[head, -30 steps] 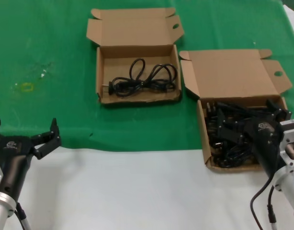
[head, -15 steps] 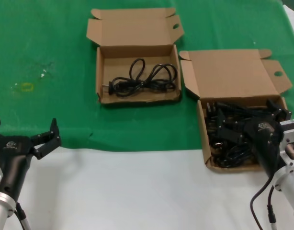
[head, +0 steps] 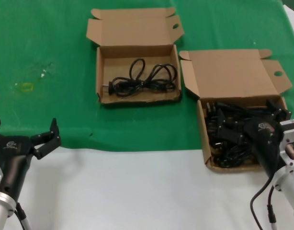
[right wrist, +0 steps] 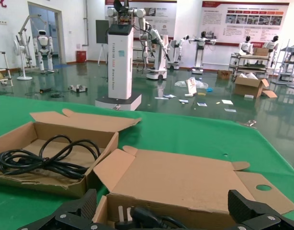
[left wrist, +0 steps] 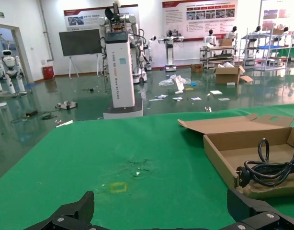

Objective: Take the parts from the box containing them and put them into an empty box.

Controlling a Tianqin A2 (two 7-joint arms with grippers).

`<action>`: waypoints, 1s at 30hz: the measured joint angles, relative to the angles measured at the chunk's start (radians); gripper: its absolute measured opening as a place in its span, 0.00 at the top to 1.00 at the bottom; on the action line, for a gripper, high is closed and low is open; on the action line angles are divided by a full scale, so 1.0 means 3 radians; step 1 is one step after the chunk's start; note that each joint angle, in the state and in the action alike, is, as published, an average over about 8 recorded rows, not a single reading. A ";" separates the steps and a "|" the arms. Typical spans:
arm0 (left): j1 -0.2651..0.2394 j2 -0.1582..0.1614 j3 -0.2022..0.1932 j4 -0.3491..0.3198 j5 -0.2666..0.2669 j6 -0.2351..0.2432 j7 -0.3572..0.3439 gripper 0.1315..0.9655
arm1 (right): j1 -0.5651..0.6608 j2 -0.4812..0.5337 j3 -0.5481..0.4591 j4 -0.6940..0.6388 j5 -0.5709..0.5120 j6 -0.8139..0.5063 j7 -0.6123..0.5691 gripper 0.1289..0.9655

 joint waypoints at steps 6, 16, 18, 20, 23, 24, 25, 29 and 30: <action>0.0000 0.0000 0.0000 0.0000 0.0000 0.0000 0.0000 0.00 | 0.0000 0.0000 0.0000 0.0000 0.0000 0.0000 0.0000 0.00; 0.0000 0.0000 0.0000 0.0000 0.0000 0.0000 0.0000 0.00 | 0.0000 0.0000 0.0000 0.0000 0.0000 0.0000 0.0000 0.00; 0.0000 0.0000 0.0000 0.0000 0.0000 0.0000 0.0000 0.00 | 0.0000 0.0000 0.0000 0.0000 0.0000 0.0000 0.0000 0.00; 0.0000 0.0000 0.0000 0.0000 0.0000 0.0000 0.0000 0.00 | 0.0000 0.0000 0.0000 0.0000 0.0000 0.0000 0.0000 0.00; 0.0000 0.0000 0.0000 0.0000 0.0000 0.0000 0.0000 0.00 | 0.0000 0.0000 0.0000 0.0000 0.0000 0.0000 0.0000 0.00; 0.0000 0.0000 0.0000 0.0000 0.0000 0.0000 0.0000 0.00 | 0.0000 0.0000 0.0000 0.0000 0.0000 0.0000 0.0000 0.00; 0.0000 0.0000 0.0000 0.0000 0.0000 0.0000 0.0000 0.00 | 0.0000 0.0000 0.0000 0.0000 0.0000 0.0000 0.0000 0.00; 0.0000 0.0000 0.0000 0.0000 0.0000 0.0000 0.0000 0.00 | 0.0000 0.0000 0.0000 0.0000 0.0000 0.0000 0.0000 0.00; 0.0000 0.0000 0.0000 0.0000 0.0000 0.0000 0.0000 0.00 | 0.0000 0.0000 0.0000 0.0000 0.0000 0.0000 0.0000 0.00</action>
